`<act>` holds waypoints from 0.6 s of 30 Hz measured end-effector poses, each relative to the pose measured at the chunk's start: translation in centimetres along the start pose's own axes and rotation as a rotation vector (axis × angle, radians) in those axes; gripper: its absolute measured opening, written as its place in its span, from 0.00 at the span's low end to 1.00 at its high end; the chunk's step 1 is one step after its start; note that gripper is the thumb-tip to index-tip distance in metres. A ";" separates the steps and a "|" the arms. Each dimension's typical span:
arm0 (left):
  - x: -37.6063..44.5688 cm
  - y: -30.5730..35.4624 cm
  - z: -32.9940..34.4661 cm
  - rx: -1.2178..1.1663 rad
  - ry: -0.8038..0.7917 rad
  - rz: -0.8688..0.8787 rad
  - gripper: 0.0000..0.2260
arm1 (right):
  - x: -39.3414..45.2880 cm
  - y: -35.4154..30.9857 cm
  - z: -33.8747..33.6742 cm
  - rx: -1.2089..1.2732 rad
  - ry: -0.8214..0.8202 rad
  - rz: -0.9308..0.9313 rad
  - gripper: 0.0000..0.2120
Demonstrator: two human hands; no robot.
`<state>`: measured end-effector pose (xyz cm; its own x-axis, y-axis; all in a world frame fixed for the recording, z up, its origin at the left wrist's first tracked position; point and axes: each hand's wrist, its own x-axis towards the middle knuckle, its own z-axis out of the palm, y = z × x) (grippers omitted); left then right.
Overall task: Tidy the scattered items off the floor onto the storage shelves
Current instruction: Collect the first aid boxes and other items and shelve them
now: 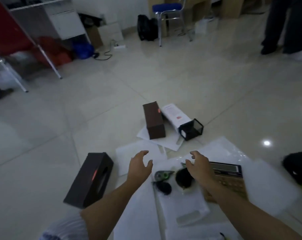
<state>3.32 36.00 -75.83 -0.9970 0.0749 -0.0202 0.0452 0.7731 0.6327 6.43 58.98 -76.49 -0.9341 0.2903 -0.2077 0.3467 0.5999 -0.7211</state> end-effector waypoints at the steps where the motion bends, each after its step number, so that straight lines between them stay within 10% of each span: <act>1: -0.3 -1.3 -0.6 -0.014 0.028 -0.038 0.19 | 0.4 -0.6 0.8 -0.026 -0.018 -0.023 0.21; 7: -1.6 -6.9 -3.8 -0.064 0.237 -0.201 0.20 | 2.7 -4.9 5.2 -0.026 -0.074 -0.136 0.19; 12: -3.7 -14.0 -8.8 0.481 0.210 -0.501 0.38 | 2.9 -7.0 10.4 0.041 -0.098 -0.240 0.19; 18: -6.7 -18.5 -9.8 0.328 0.172 -0.718 0.51 | 2.6 -7.3 15.1 0.112 -0.080 -0.266 0.19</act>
<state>8.59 15.05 -79.82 -0.7845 -0.5873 -0.1990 -0.6201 0.7434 0.2508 0.20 44.09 -81.69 -0.9962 0.0714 -0.0500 0.0815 0.5596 -0.8248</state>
